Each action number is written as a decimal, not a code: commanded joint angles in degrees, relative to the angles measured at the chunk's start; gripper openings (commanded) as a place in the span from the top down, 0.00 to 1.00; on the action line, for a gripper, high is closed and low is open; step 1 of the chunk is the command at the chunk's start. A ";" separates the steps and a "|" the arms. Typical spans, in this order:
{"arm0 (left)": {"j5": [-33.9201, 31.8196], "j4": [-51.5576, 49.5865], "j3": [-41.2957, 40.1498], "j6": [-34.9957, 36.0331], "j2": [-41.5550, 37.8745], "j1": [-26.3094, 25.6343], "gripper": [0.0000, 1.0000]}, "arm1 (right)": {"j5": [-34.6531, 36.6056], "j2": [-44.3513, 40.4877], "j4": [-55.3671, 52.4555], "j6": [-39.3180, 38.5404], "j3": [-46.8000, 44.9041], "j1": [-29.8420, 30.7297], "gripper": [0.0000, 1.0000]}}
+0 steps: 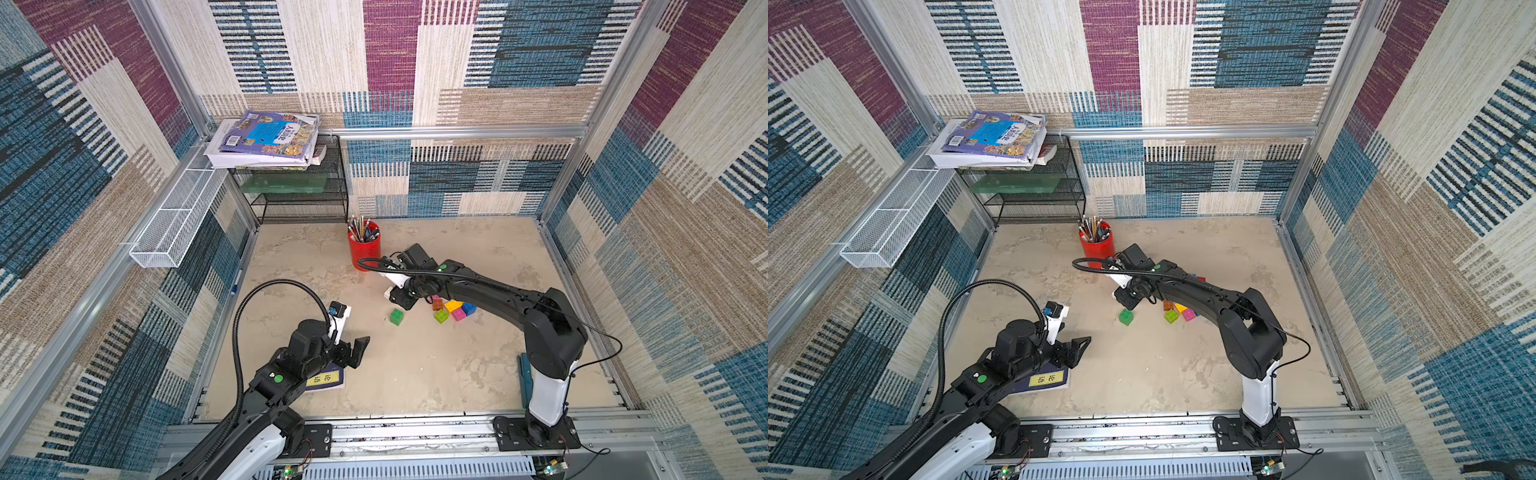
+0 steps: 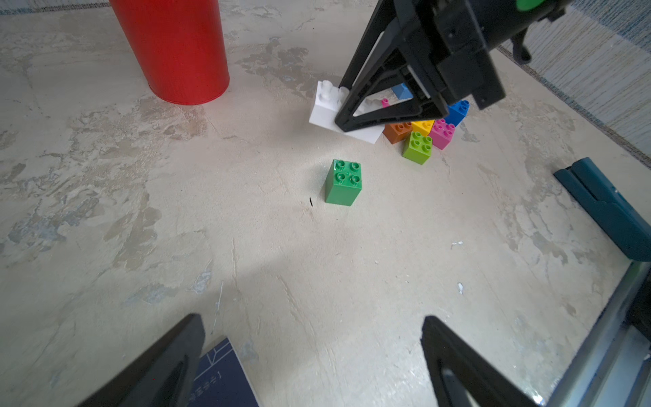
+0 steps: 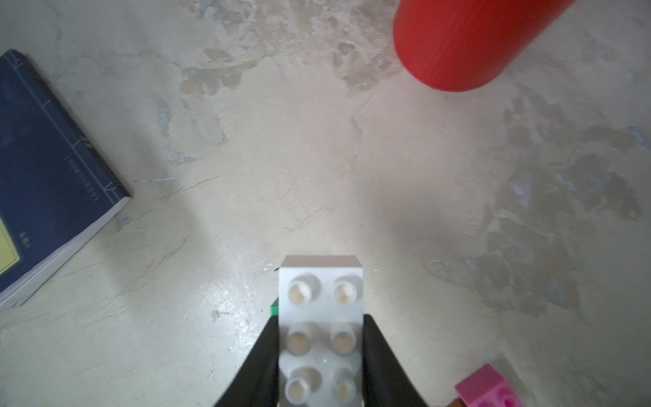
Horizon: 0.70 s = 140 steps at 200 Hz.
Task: Assemble the letter f with lego
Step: Assemble the lego brick with the lego brick.
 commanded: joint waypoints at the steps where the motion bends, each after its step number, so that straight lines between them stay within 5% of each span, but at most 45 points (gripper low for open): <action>1: -1.00 1.52 -0.28 -0.98 -0.24 0.06 0.01 | -0.67 0.54 -0.71 -2.45 -0.19 0.18 0.73; 140: -0.64 1.70 -0.36 -1.06 -0.15 0.06 0.01 | -0.13 0.10 1.34 -1.50 -4.21 2.03 0.73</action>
